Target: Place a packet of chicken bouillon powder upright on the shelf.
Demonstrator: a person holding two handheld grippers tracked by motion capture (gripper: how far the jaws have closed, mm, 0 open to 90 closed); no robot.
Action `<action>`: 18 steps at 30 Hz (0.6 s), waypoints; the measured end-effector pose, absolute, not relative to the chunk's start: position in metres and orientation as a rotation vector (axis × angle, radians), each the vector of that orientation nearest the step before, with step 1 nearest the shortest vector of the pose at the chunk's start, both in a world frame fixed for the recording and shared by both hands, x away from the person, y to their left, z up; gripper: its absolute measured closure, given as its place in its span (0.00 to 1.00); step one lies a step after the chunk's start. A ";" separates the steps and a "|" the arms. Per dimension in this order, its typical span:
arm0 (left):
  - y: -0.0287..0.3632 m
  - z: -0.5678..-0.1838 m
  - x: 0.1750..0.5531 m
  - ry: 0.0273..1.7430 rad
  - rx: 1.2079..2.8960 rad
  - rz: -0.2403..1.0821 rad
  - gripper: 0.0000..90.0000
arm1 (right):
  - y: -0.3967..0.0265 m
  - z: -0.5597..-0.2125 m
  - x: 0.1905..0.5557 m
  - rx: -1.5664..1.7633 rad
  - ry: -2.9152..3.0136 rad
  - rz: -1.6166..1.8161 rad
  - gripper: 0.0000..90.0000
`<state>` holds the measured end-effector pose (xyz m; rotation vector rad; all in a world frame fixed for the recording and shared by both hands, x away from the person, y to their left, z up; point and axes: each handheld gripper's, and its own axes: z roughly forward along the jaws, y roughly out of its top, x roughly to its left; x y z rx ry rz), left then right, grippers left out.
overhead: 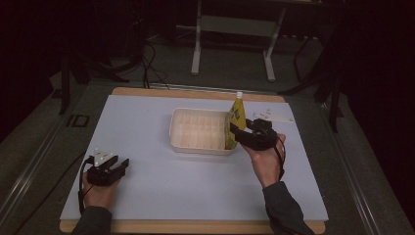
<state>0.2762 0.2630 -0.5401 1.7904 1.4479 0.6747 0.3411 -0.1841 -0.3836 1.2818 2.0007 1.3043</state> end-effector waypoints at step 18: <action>0.263 -0.540 0.276 1.450 1.784 0.676 0.59 | -0.205 -0.411 0.318 1.283 2.131 1.259 0.60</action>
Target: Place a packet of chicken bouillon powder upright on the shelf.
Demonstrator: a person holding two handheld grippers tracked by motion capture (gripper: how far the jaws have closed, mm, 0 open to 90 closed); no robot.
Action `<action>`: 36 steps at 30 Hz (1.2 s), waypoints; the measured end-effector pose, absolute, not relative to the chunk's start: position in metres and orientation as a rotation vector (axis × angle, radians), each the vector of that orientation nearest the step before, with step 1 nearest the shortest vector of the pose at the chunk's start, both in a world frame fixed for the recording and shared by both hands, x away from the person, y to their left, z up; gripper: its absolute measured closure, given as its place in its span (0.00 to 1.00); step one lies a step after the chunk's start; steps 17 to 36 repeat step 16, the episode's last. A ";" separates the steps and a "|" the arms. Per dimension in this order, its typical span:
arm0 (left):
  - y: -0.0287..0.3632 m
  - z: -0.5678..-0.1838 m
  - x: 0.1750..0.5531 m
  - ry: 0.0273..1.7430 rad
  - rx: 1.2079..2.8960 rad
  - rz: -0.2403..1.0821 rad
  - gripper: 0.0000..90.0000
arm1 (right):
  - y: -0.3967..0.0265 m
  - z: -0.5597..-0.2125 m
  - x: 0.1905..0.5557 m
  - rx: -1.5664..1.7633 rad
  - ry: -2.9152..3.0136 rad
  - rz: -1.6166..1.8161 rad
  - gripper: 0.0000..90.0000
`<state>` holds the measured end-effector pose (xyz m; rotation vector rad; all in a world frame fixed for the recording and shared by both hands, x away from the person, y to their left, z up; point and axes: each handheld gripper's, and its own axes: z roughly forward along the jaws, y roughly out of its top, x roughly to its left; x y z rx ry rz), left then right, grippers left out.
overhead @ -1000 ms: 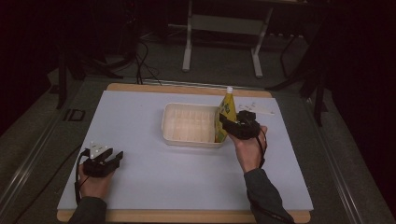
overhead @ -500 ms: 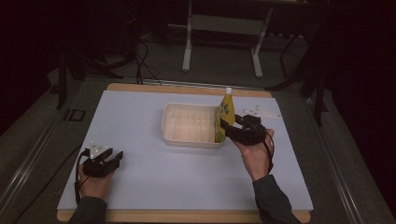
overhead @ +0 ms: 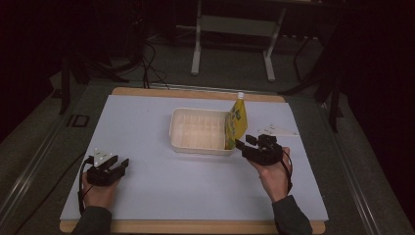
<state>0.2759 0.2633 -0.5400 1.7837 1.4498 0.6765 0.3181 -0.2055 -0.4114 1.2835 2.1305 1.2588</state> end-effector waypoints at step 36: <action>0.263 -0.540 0.276 1.462 1.784 0.688 0.59 | -0.235 -0.465 0.310 1.365 2.194 1.136 0.74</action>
